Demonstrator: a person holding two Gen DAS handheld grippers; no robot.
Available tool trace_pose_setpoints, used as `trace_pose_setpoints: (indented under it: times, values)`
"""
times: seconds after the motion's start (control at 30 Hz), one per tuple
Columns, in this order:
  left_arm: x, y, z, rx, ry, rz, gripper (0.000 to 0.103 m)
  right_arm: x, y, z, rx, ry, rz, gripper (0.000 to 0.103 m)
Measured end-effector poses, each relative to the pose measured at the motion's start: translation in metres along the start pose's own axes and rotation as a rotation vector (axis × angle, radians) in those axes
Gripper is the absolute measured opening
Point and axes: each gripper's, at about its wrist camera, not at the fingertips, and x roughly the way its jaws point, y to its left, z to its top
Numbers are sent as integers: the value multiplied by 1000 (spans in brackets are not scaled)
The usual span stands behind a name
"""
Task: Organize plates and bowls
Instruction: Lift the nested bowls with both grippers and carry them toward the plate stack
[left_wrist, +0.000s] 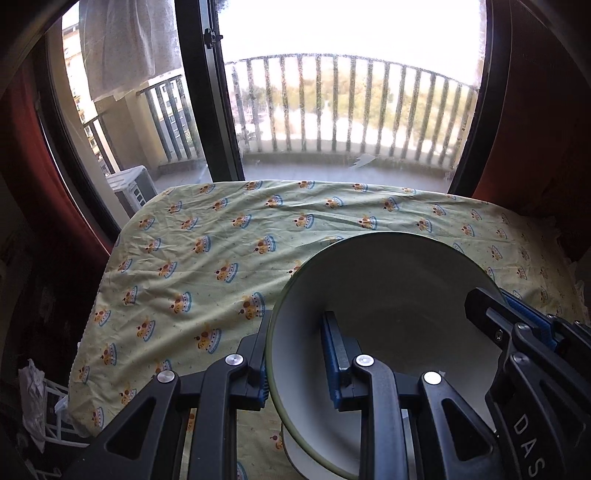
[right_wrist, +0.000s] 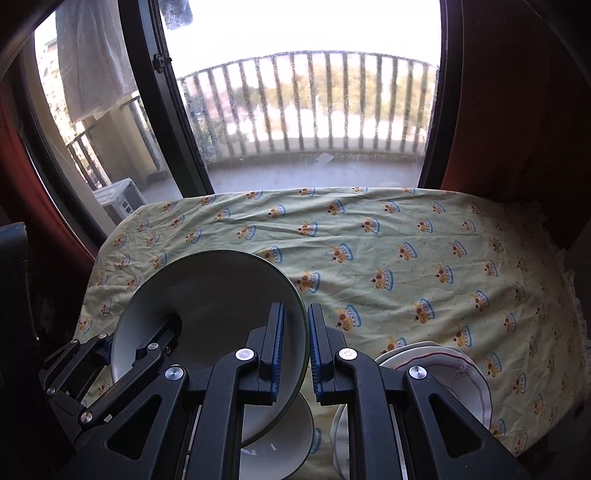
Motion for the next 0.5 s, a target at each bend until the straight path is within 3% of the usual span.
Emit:
trace_pose_setpoints:
  times: [0.5]
  values:
    - [20, 0, -53, -27, 119, 12, 22, 15, -2, -53, -29, 113, 27, 16]
